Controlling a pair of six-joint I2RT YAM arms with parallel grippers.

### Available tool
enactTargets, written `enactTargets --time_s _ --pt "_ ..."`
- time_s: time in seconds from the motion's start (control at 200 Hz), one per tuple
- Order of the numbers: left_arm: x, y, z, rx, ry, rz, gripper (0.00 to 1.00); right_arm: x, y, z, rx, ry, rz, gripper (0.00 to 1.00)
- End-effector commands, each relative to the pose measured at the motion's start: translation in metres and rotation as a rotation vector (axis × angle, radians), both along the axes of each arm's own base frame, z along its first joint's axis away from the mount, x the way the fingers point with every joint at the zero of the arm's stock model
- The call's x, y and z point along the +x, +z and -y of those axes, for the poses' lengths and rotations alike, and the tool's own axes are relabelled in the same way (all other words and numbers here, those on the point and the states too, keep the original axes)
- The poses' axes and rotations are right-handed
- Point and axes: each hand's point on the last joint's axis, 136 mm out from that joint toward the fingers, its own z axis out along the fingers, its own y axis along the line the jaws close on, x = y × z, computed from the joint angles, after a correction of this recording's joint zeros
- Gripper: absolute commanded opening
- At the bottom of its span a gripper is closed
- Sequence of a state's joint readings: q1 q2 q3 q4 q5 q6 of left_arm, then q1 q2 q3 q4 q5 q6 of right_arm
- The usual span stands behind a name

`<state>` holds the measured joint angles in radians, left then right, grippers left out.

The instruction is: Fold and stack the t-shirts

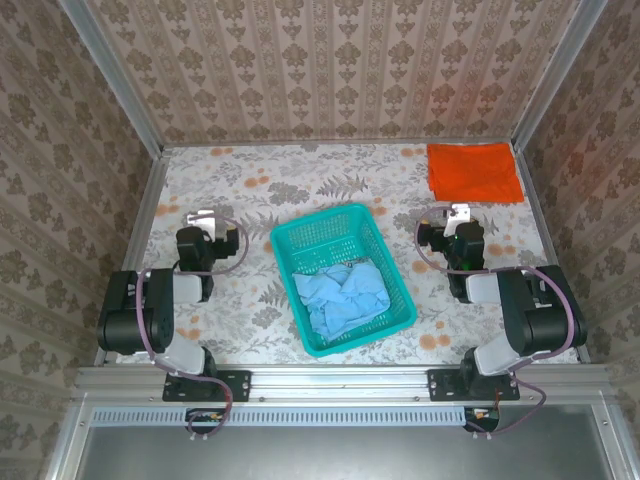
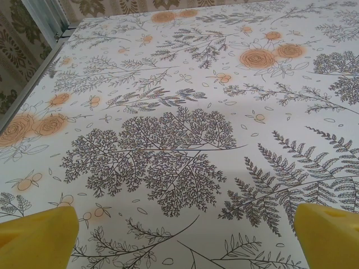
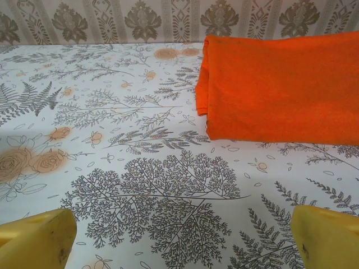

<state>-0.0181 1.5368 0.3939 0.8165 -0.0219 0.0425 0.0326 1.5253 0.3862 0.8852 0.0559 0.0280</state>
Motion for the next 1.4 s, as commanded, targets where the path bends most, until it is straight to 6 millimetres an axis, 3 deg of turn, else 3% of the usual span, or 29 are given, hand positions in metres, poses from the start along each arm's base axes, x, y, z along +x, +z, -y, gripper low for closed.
enactTargets --time_s 0.0,1.055,1.13,1.235,1.31,1.395 --pt "0.007 0.013 0.001 0.008 -0.009 0.046 1.0 0.002 0.0 0.003 -0.012 -0.006 0.001 0.99" --pt "0.007 0.014 0.001 0.01 -0.01 0.053 1.0 0.003 0.005 0.008 -0.013 -0.041 0.011 0.99" --pt "0.003 0.025 -0.005 0.017 0.036 0.07 1.0 0.0 0.023 0.009 -0.034 -0.066 0.008 1.0" --pt "-0.007 0.057 -0.006 0.05 0.071 0.102 1.0 -0.012 0.055 0.004 -0.02 -0.047 0.03 1.0" --pt "-0.011 0.091 0.008 0.05 0.061 0.159 1.0 -0.023 0.074 0.001 0.086 -0.062 0.06 0.99" --pt "-0.015 0.134 0.033 -0.066 -0.022 0.267 1.0 -0.036 0.09 -0.004 0.197 -0.059 0.065 0.99"
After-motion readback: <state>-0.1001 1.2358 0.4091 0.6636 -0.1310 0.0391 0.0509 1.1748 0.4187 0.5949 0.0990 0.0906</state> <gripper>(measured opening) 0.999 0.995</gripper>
